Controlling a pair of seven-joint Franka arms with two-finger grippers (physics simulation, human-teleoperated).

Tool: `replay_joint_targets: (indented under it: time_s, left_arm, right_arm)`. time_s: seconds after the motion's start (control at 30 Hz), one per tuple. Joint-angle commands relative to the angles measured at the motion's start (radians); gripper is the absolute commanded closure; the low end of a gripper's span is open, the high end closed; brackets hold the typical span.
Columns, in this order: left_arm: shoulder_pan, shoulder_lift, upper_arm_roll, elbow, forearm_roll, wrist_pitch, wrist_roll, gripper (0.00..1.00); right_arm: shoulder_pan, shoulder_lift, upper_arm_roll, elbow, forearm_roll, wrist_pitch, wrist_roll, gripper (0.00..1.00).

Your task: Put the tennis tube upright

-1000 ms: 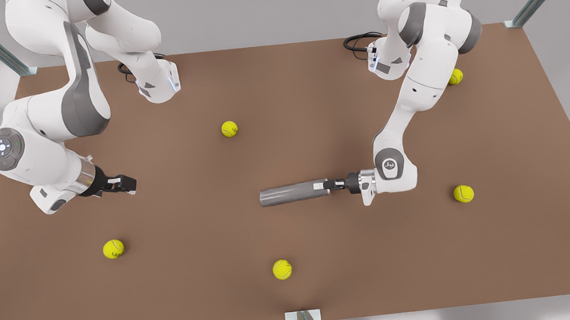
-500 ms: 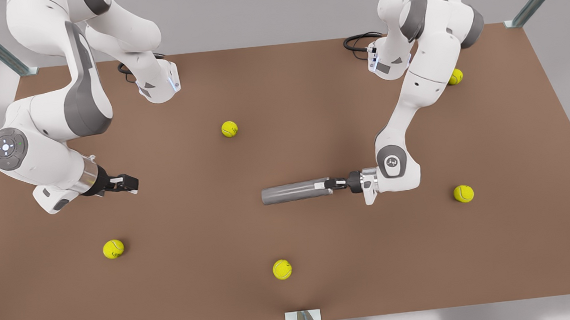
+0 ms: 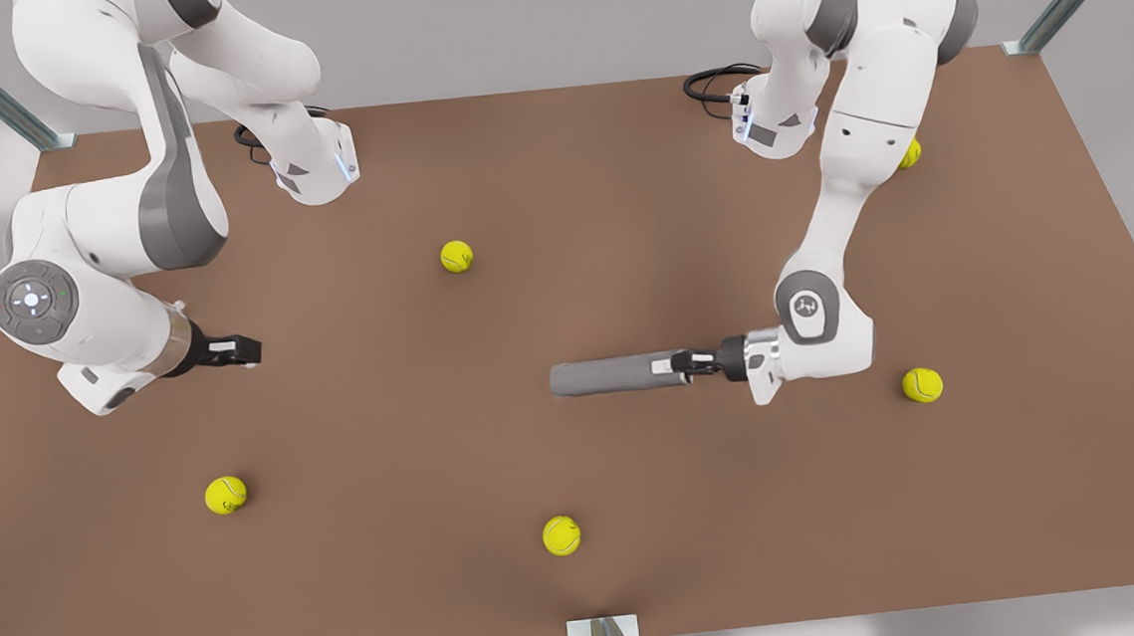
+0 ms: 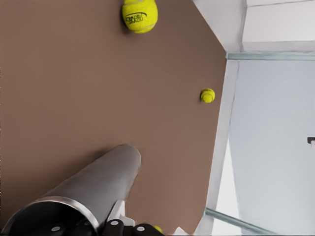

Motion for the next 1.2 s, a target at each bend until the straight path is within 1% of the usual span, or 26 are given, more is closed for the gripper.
replay_joint_targets:
  time_s: [0.0,0.07,0.23,0.27,0.47,0.63,0.67,0.83,1.03,1.17]
  left_arm:
    - [-0.001,-0.003,0.004,0.000,0.025,-0.006,0.000,0.79]
    - [-0.001,-0.020,0.013,0.000,0.063,-0.014,-0.013,0.79]
    - [-0.001,-0.067,0.092,0.003,0.148,-0.083,-0.029,0.79]
    - [-0.001,-0.075,0.098,0.008,0.206,-0.083,-0.056,0.79]
    - [0.036,-0.121,0.101,0.012,0.306,-0.081,-0.056,0.79]
    - [0.050,-0.156,0.102,0.052,0.461,-0.081,-0.101,0.79]
    - [0.053,-0.164,0.127,0.055,0.496,-0.081,-0.101,0.79]
    - [0.053,-0.189,0.144,0.071,0.591,-0.081,-0.124,0.79]
    - [0.054,-0.227,0.157,0.092,0.812,-0.081,-0.181,0.79]
    - [0.054,-0.238,0.174,0.094,0.921,-0.075,-0.190,0.79]
  right_arm:
    - [-0.001,0.000,0.000,0.001,-0.004,0.000,-0.002,0.00]
    - [0.008,0.000,0.000,0.000,-0.004,-0.002,-0.002,0.00]
    - [0.017,0.000,-0.001,0.001,-0.011,-0.002,-0.005,0.00]
    - [0.014,0.000,-0.001,0.001,-0.010,-0.003,-0.005,0.00]
    - [0.008,0.000,-0.001,0.001,-0.011,-0.002,-0.006,0.00]
    - [0.010,0.000,-0.003,0.001,-0.010,-0.002,-0.006,0.00]
    - [0.008,0.000,-0.001,0.003,-0.010,-0.002,-0.006,0.00]
    - [0.007,0.000,-0.001,0.001,-0.008,-0.002,-0.006,0.00]
    - [-0.001,0.000,-0.006,0.001,-0.007,-0.002,-0.005,0.00]
    - [-0.001,0.000,-0.006,0.001,-0.013,-0.002,-0.005,0.00]
